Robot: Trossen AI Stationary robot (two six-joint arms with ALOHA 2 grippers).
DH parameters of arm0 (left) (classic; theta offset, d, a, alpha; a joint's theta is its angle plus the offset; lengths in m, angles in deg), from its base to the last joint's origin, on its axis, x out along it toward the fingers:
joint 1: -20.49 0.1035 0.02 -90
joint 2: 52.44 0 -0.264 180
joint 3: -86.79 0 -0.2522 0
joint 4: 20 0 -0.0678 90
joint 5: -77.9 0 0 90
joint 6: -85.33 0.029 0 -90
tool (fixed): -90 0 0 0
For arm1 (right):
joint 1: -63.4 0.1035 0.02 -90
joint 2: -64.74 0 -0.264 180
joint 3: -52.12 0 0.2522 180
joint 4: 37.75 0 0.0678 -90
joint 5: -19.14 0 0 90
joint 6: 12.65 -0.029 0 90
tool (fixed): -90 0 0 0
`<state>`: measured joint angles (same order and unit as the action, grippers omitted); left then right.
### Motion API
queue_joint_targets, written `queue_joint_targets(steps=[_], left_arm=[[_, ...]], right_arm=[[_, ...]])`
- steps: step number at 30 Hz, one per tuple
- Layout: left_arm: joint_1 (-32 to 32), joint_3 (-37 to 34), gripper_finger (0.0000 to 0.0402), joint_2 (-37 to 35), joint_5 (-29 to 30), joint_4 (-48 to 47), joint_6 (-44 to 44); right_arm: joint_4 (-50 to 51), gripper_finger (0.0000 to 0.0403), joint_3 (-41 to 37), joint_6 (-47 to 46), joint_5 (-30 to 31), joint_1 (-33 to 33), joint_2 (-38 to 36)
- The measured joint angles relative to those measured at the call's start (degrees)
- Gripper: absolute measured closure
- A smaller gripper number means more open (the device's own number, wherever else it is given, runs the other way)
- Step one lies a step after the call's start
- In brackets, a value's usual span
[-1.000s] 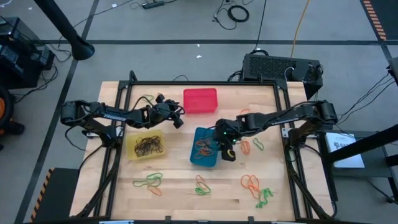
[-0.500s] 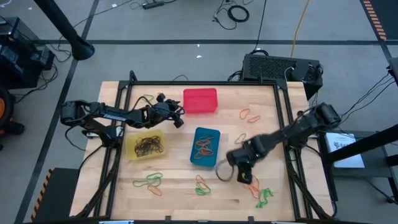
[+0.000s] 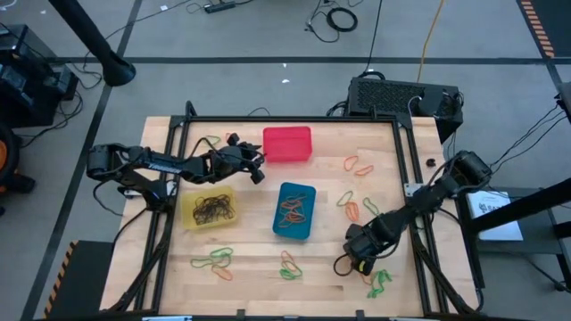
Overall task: Sort rubber bands into baskets
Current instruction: Put the orange rubber band into the blue bin
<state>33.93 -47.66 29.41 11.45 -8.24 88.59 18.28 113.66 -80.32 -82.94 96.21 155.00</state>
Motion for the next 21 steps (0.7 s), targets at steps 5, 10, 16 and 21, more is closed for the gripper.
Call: queue_joint_targets(steps=[5, 10, 16, 21], left_arm=[[-0.2, 0.0, 0.0244, 0.0, -2.1, -3.1, -3.5], [-1.9, 0.0, 0.0244, 0.0, -3.5, -7.8, -6.9], [-4.5, 0.0, 0.0244, 0.0, -3.5, -8.5, -8.4], [-4.9, 0.0, 0.0244, 0.0, -3.5, -7.9, -5.8]], right_arm=[[-5.6, 0.0298, -2.4, -2.3, 1.9, 1.6, 0.0], [-5.9, 0.0313, -3.6, -4.5, 2.8, 2.2, -0.1], [-2.6, 0.0394, -3.6, -1.6, 4.2, 2.1, -0.1], [2.4, 0.0401, -1.2, -0.2, 6.4, 2.1, -0.3]])
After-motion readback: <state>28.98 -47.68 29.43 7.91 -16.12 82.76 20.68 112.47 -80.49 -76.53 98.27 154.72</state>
